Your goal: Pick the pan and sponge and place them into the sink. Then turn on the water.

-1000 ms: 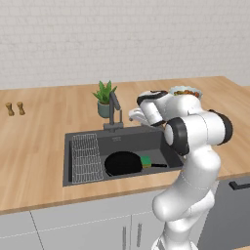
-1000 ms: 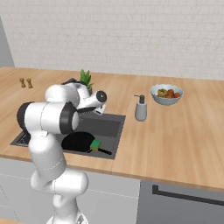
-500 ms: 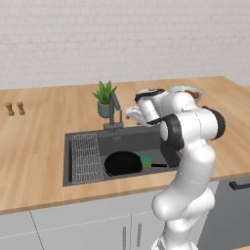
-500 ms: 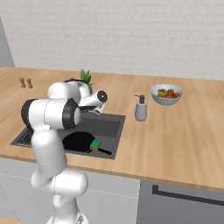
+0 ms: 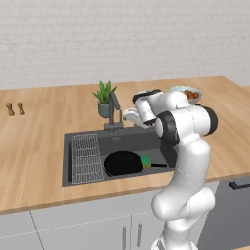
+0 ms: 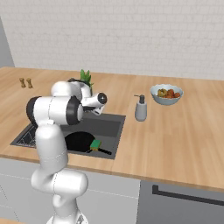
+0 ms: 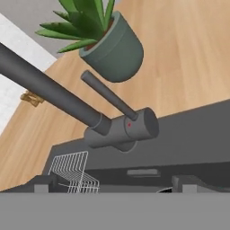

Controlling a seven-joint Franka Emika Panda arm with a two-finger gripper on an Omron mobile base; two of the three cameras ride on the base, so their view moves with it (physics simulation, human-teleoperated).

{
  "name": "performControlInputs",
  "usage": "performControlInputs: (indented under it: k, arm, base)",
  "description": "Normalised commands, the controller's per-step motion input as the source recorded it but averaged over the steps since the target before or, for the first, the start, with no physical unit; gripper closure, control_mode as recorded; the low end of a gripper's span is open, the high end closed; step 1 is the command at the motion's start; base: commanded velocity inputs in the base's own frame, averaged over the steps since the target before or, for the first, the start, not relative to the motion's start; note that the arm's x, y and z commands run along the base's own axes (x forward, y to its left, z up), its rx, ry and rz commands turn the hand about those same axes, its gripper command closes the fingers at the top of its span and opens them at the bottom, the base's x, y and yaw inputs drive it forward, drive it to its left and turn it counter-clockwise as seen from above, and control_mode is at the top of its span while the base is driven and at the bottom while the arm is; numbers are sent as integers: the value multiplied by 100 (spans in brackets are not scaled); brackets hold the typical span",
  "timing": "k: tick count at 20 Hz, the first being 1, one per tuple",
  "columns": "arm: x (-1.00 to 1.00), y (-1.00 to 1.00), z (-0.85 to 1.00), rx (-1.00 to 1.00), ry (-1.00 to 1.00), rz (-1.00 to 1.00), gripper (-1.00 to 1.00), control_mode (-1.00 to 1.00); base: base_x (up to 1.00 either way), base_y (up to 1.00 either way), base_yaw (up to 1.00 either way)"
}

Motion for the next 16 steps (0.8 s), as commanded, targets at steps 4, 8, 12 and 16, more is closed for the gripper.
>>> performControlInputs:
  k: [4,8,12,16]
  arm:
    - [25,0,-7,3,0,0,-100,-100]
    - [26,3,-18,1,0,0,-100,-100]
    - [24,8,-25,0,0,0,-100,-100]
    - [22,8,-20,0,0,0,-100,-100]
  base:
    - [0,0,0]
    - [0,0,0]
    - [0,0,0]
    - [0,0,0]
